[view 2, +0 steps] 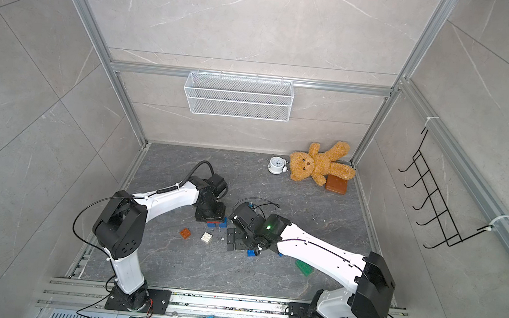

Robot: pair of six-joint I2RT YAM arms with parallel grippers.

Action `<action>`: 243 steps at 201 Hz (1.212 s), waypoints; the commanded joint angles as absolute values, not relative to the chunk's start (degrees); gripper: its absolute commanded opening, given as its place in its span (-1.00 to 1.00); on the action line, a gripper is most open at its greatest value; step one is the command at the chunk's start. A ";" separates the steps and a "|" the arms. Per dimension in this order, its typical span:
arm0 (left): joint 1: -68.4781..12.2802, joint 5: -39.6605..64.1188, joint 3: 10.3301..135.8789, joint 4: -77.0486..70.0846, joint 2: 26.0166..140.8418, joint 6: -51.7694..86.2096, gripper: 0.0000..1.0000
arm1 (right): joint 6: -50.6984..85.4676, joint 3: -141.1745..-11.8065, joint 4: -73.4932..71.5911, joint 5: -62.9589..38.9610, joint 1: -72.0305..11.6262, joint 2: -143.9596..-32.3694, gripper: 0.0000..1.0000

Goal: Assemble the letter h with lego
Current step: Assemble the lego brick with the lego brick.

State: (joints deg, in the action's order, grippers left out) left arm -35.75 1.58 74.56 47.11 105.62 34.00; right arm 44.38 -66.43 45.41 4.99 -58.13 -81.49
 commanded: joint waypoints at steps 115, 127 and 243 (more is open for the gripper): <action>-36.12 -5.82 73.11 53.31 110.33 32.62 -0.16 | 44.65 -68.91 47.24 6.60 -58.89 -80.61 1.00; -36.12 -5.96 72.84 53.01 110.13 32.86 -0.15 | 44.72 -68.91 47.14 6.59 -59.04 -80.60 1.00; -36.12 -5.55 65.92 48.64 110.27 33.50 -0.41 | 45.41 -67.46 46.60 6.35 -59.49 -80.79 1.00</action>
State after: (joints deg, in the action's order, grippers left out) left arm -36.01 0.14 71.68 44.27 103.90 34.00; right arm 44.42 -67.51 45.63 5.37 -58.96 -81.49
